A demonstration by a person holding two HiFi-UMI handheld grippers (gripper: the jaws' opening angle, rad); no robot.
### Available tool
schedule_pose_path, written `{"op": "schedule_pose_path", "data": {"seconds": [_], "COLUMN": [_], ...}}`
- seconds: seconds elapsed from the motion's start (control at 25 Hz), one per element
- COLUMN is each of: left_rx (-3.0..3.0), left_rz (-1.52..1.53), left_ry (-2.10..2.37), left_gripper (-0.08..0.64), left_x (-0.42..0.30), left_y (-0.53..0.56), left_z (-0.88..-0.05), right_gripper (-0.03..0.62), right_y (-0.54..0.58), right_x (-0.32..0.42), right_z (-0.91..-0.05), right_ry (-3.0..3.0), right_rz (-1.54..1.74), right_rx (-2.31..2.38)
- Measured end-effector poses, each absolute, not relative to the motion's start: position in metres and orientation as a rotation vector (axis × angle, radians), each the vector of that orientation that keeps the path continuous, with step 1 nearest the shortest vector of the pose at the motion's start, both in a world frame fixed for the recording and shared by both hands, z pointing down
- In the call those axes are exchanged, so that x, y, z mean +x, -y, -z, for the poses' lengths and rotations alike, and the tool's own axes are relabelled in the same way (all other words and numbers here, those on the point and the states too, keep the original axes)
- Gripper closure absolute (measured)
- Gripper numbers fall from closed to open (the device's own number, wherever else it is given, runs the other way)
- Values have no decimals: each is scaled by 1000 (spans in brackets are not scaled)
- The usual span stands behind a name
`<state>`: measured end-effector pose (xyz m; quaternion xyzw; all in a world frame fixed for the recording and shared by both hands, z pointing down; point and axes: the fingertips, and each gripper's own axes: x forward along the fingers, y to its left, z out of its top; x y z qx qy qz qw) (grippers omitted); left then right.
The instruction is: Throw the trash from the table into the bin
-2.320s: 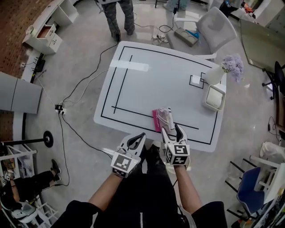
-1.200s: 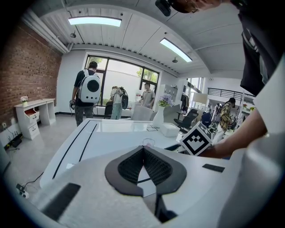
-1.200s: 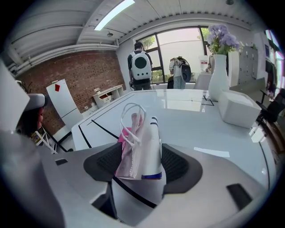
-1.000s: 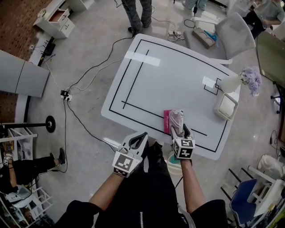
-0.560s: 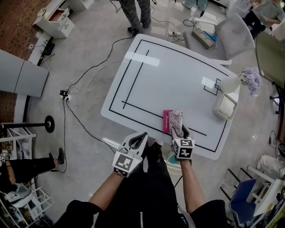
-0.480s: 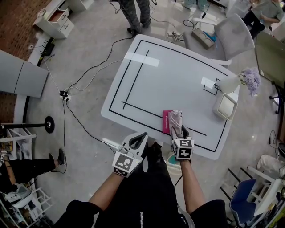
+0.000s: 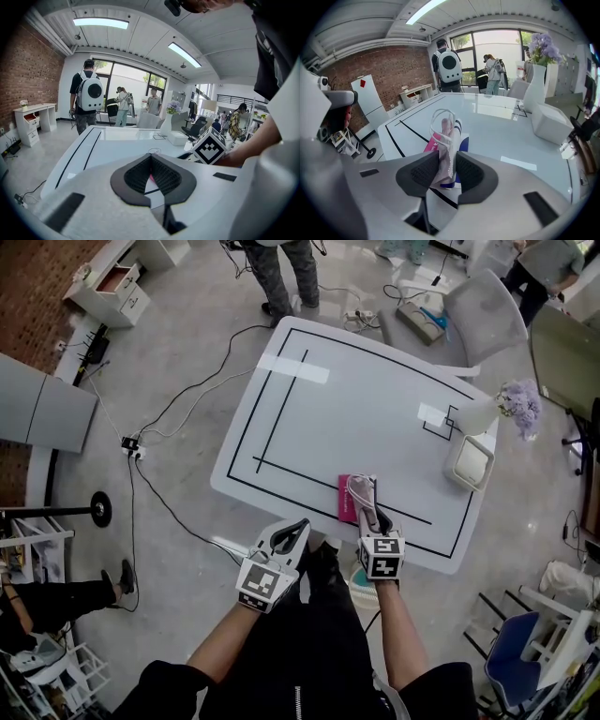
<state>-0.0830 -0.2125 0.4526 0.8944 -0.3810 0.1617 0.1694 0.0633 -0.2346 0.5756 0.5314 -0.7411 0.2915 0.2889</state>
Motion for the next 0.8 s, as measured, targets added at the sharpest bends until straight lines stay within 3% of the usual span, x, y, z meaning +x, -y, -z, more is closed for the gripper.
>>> {"op": "schedule_pose_path", "data": {"seconds": [0.8], "left_rx": [2589], "left_rz": [-441], "left_ry": [1038], "left_gripper": [552], "left_x": [-82], "left_y": [216], "left_z": [-444], "right_gripper": [502], "right_y": [231], "right_x": [57], "right_z": [-549], "right_ry": [1991], "right_rz": [-766], "right_rx": [1477]}}
